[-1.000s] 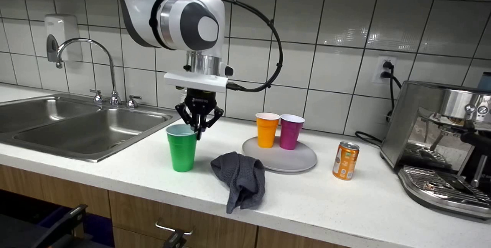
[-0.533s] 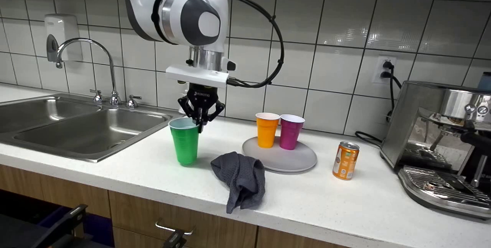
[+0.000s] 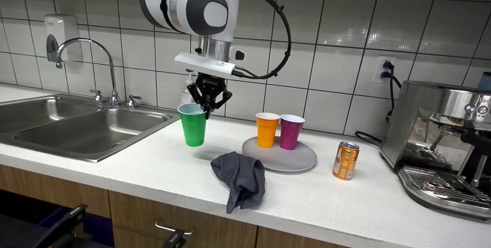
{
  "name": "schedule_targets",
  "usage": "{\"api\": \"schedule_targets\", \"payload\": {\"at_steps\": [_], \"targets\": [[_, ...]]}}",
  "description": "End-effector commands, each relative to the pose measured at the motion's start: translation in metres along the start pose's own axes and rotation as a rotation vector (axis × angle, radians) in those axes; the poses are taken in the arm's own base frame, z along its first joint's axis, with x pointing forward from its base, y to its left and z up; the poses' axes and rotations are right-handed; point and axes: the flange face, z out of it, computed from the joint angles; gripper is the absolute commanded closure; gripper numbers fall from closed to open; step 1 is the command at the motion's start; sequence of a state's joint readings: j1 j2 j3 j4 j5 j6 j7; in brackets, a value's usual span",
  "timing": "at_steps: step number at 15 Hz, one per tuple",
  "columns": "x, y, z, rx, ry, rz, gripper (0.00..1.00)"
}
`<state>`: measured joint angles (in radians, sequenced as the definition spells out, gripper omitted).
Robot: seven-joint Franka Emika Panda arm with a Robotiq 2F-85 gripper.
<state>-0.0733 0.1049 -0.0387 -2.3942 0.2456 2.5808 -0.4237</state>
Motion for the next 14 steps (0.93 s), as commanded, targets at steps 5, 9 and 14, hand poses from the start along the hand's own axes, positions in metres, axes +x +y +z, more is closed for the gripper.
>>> {"api": "schedule_targets", "payload": {"at_steps": [5,9,14], "targets": [[0.023,0.04,-0.025,-0.014,0.058,0.072,0.99],[0.027,0.064,-0.03,-0.034,0.073,0.123,0.99],[0.025,0.091,-0.027,-0.055,0.073,0.187,0.99]]}}
